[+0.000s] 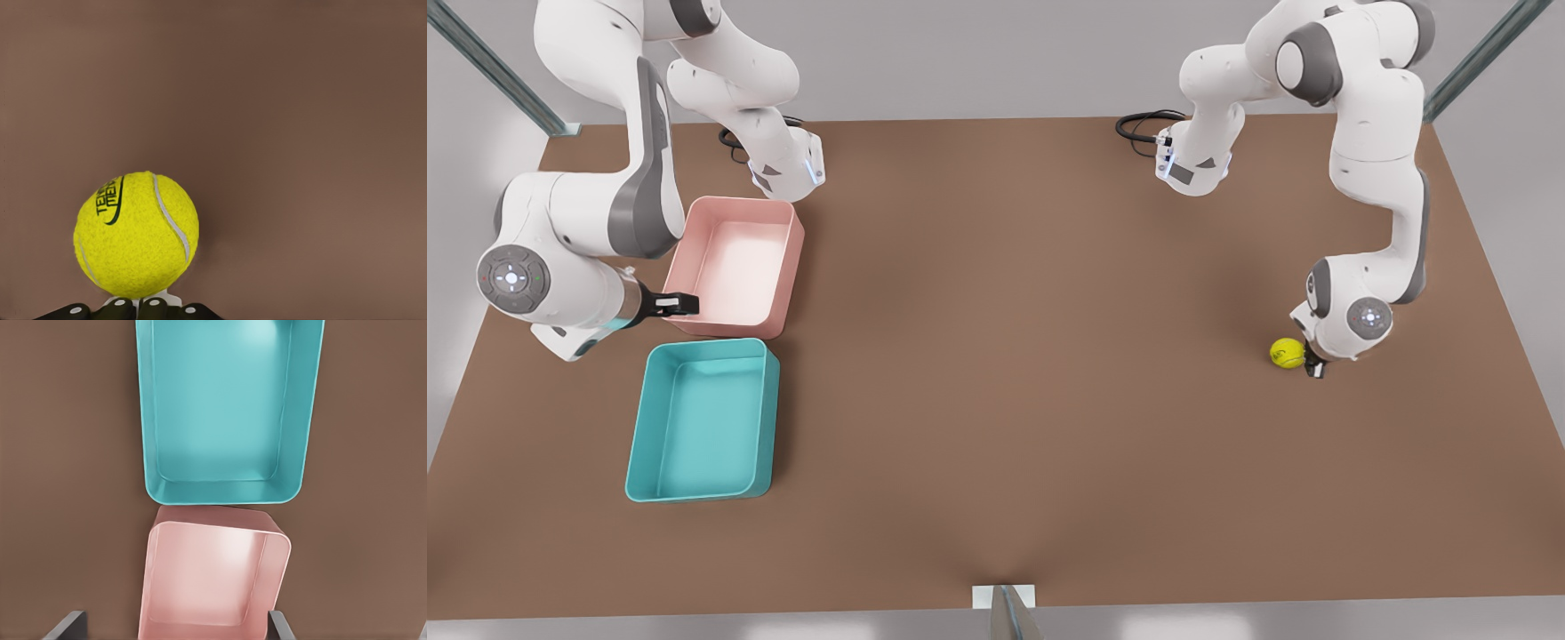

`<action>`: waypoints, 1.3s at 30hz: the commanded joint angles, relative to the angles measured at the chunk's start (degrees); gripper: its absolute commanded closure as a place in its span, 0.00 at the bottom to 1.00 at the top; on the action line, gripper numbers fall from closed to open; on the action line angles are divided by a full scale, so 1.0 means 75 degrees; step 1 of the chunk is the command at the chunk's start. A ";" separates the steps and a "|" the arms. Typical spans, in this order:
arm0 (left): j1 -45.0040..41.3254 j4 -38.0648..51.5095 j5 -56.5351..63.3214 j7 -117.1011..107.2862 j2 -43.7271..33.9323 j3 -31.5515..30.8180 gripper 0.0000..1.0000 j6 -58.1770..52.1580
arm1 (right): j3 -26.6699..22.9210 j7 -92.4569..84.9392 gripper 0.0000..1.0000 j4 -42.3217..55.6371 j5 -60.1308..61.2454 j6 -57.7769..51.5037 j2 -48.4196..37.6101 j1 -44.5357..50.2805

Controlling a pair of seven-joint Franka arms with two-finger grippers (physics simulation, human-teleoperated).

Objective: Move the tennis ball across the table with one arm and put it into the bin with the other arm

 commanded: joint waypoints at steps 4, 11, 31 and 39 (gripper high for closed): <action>-0.1091 0.0119 -0.0723 -0.7212 -0.0420 -0.1950 0.79 -0.0592 | 0.0006 -0.0009 0.00 0.0003 0.0003 -0.0004 0.0011 -0.0001; -0.0470 0.2872 -0.2318 -1.4866 -0.0878 -0.2443 0.79 -0.3123 | -0.0006 -0.0021 0.00 0.0015 0.0015 -0.0004 -0.0001 -0.0001; -0.0669 0.6846 -0.2459 -1.7726 -0.1674 -0.1962 0.00 -0.9171 | 0.0006 0.0306 0.00 0.0435 0.0986 0.0125 0.0549 0.0197; -0.0587 0.6788 -0.2459 -1.7164 -0.1674 -0.1974 0.00 -0.9546 | 0.0006 0.5966 0.00 0.1421 0.1105 0.3628 0.3151 0.3620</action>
